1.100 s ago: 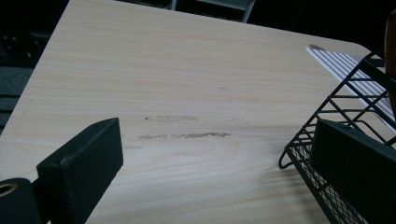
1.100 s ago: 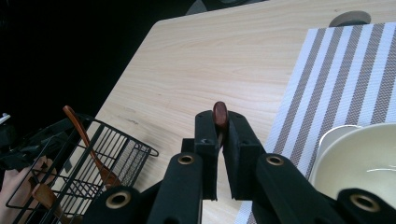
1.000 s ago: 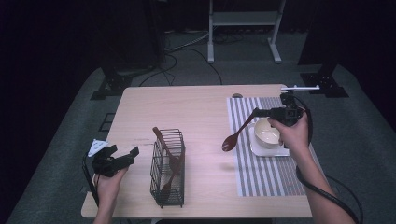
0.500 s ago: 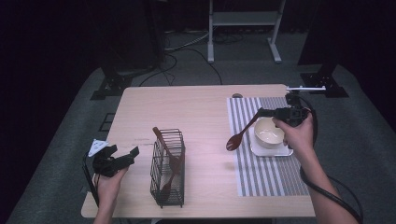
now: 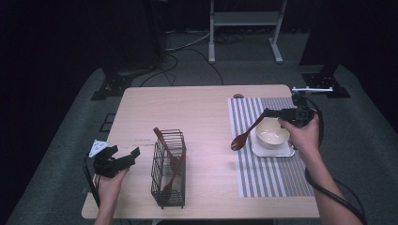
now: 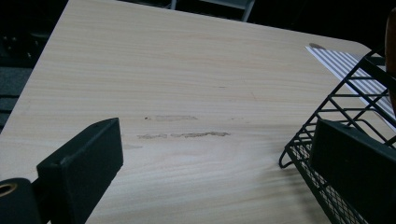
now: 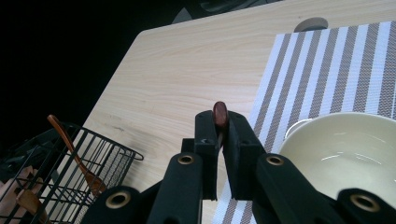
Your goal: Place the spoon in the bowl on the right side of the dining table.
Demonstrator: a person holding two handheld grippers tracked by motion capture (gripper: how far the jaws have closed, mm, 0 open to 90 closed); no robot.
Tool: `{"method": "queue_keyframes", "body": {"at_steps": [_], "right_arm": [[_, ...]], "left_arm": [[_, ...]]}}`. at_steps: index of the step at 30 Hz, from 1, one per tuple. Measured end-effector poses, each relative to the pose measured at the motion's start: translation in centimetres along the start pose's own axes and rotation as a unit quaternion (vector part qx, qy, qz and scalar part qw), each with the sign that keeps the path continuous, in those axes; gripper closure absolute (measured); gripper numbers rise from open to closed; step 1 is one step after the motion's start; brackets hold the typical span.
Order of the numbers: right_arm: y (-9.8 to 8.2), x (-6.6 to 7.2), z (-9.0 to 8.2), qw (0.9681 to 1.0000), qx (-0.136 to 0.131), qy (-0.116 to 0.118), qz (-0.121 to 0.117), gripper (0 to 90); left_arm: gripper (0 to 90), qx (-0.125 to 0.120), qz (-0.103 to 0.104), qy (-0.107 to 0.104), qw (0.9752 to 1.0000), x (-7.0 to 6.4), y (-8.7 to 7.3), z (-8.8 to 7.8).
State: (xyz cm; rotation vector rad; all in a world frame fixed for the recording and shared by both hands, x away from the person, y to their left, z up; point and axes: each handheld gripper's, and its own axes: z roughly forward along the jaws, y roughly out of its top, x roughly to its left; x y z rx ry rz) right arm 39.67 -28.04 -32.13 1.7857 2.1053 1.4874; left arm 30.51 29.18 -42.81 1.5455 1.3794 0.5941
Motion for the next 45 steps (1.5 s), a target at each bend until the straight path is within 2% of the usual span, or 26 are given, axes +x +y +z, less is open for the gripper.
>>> {"method": "queue_keyframes", "body": {"at_steps": [13,45], "right_arm": [[0.0,-0.4,-0.5,1.0000,-0.005,-0.005,0.005,83.7],[0.0,-2.6,-2.9,0.9986,-0.030,-0.036,0.026,83.6]], "left_arm": [[2.1,0.000,0.000,0.000,1.0000,0.0,0.0,0.0],[2.0,0.001,-0.001,0.000,1.0000,0.0,-0.1,0.1]]}}
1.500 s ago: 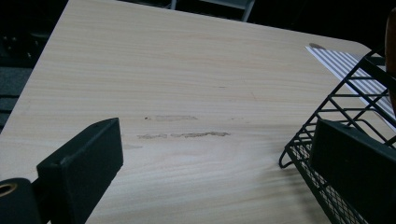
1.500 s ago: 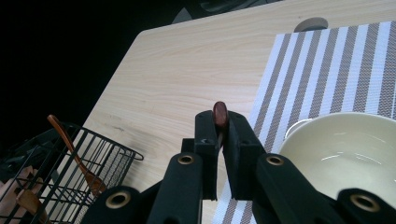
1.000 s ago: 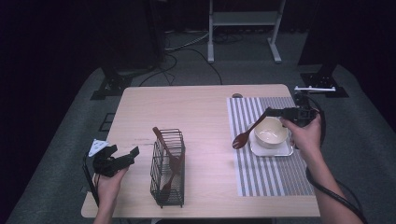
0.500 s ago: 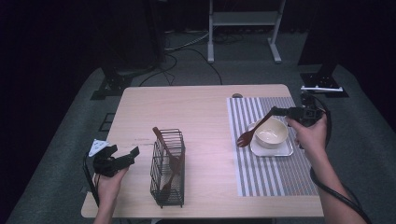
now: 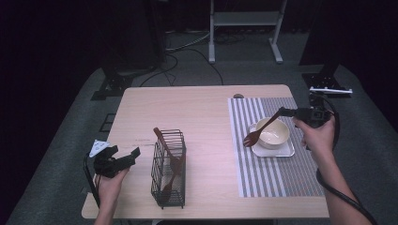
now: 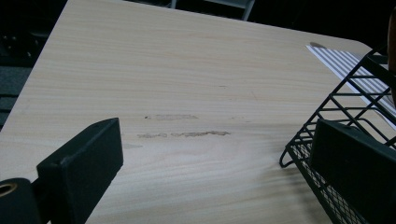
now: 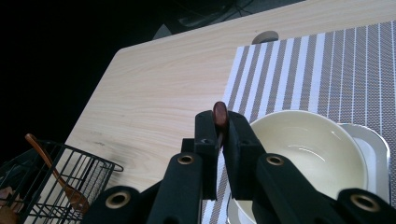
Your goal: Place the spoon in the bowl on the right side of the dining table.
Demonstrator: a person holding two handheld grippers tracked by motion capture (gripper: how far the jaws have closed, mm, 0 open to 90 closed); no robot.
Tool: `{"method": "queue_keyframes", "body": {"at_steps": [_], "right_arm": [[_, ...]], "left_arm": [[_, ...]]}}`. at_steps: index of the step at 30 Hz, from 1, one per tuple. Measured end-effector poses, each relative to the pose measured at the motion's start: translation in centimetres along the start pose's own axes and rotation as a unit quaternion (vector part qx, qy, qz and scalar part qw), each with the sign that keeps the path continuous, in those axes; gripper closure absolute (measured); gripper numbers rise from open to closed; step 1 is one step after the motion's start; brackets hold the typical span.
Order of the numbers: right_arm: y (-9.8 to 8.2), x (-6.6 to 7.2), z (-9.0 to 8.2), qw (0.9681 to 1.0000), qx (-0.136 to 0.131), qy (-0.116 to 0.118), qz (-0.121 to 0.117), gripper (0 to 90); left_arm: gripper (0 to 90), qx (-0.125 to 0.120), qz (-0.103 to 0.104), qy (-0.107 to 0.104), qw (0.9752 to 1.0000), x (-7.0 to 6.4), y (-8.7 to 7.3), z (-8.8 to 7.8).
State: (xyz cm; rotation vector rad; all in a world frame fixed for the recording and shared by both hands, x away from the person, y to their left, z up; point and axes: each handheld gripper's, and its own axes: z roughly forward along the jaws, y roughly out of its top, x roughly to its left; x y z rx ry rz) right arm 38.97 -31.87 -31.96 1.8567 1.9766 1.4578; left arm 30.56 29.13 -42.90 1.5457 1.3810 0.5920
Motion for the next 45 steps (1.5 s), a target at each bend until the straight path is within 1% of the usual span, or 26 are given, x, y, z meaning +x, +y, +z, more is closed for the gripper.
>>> {"method": "queue_keyframes", "body": {"at_steps": [15,31,36,37,45], "right_arm": [[-0.1,-0.6,-0.4,0.9999,-0.006,-0.005,0.007,83.6],[-0.1,-1.7,-1.8,0.9994,-0.021,-0.019,0.017,83.6],[0.0,-1.9,-2.2,0.9993,-0.025,-0.019,0.020,83.6],[0.0,-2.1,-2.4,0.9992,-0.030,-0.018,0.022,83.6],[-0.1,-2.6,-2.9,0.9988,-0.034,-0.025,0.026,83.6]], "left_arm": [[2.0,0.000,0.000,0.000,1.0000,0.0,0.0,0.0],[2.0,0.000,0.001,0.001,1.0000,0.0,0.0,0.0],[2.0,0.001,0.000,0.001,1.0000,0.0,0.0,0.0],[2.1,0.000,0.000,0.001,1.0000,0.0,0.0,0.0],[2.0,0.000,0.000,0.001,1.0000,0.1,0.0,-0.1]]}}
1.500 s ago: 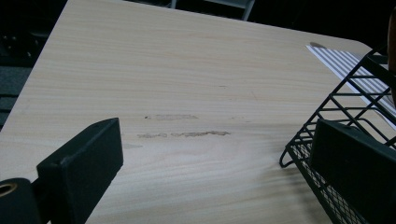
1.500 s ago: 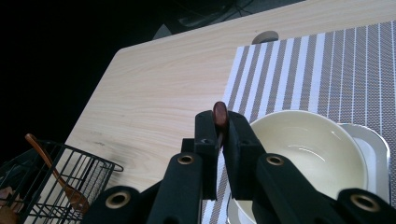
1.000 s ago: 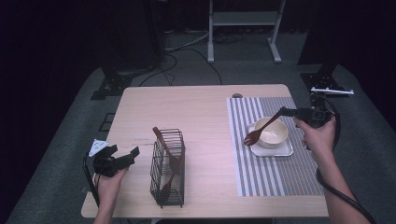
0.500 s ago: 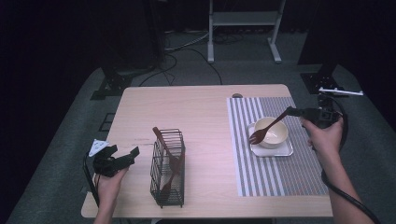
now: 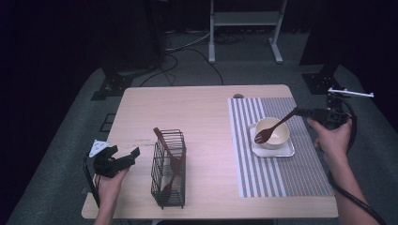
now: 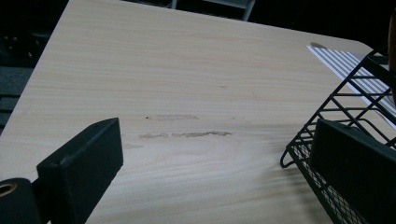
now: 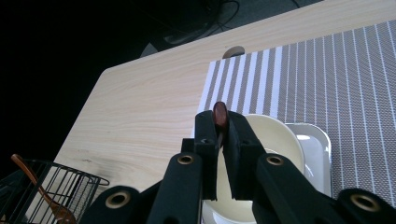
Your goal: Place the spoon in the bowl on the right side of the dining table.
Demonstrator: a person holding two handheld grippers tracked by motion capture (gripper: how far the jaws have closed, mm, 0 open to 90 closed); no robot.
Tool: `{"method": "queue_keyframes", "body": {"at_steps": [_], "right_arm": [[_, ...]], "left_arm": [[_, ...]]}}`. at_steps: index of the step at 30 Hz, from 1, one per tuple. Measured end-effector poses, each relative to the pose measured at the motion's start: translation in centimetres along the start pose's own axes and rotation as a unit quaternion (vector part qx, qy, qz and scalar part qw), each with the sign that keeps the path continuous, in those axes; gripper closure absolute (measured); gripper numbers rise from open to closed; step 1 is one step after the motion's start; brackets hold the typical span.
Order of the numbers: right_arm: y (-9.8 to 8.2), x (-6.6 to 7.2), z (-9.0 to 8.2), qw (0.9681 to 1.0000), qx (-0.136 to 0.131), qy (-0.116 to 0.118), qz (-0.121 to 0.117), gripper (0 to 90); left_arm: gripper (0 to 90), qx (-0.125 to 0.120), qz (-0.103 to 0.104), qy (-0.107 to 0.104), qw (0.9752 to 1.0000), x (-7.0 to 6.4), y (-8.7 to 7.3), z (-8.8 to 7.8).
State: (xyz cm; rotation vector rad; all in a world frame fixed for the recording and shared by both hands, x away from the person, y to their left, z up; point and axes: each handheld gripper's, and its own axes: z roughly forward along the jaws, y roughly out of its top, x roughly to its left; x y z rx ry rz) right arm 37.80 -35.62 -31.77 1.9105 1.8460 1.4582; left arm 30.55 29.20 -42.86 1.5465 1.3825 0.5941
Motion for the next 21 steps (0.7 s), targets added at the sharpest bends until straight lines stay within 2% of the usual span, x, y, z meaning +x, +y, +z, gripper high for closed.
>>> {"method": "queue_keyframes", "body": {"at_steps": [21], "right_arm": [[0.1,-1.6,-1.9,0.9996,-0.017,-0.021,0.014,83.6]], "left_arm": [[2.0,0.001,0.001,0.000,1.0000,-0.1,0.0,0.1]]}}
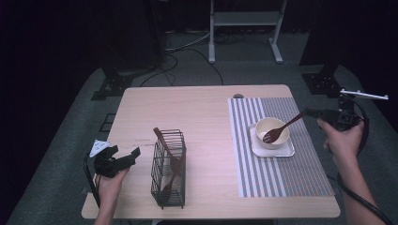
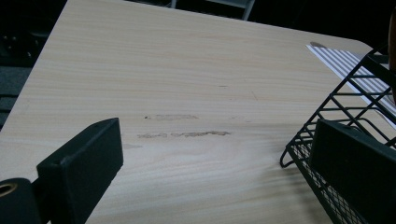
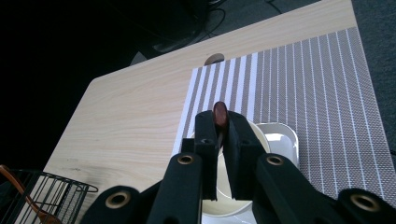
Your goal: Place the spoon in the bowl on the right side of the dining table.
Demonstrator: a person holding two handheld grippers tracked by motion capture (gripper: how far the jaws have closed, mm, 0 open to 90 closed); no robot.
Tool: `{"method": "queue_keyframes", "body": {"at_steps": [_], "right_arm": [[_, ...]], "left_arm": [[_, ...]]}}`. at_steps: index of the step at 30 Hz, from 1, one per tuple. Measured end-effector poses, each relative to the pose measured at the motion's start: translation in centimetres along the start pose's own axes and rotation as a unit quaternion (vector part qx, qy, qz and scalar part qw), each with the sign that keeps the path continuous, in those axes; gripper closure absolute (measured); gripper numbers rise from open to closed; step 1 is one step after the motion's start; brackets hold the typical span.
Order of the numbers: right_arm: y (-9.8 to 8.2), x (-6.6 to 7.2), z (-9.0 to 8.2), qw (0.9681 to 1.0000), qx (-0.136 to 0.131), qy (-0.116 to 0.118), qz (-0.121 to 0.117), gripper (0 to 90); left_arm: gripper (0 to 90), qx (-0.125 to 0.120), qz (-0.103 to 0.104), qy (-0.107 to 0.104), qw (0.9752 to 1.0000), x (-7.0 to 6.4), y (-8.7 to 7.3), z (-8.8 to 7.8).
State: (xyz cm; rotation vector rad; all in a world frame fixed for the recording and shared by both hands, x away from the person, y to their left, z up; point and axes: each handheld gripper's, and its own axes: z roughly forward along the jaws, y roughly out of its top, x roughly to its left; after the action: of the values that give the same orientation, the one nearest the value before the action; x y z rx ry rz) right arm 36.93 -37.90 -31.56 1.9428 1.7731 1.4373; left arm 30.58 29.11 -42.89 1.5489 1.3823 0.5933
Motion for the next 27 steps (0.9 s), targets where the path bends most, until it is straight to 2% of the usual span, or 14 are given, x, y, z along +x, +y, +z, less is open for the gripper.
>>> {"method": "queue_keyframes", "body": {"at_steps": [15,27], "right_arm": [[0.2,-0.7,-1.1,0.9998,-0.012,-0.012,0.006,83.6],[-0.3,-1.5,-0.7,0.9996,-0.012,-0.020,0.013,83.5]], "left_arm": [[2.0,0.001,0.001,0.000,1.0000,0.0,0.0,0.1],[2.0,0.001,0.001,0.000,1.0000,0.0,0.0,0.0]]}}
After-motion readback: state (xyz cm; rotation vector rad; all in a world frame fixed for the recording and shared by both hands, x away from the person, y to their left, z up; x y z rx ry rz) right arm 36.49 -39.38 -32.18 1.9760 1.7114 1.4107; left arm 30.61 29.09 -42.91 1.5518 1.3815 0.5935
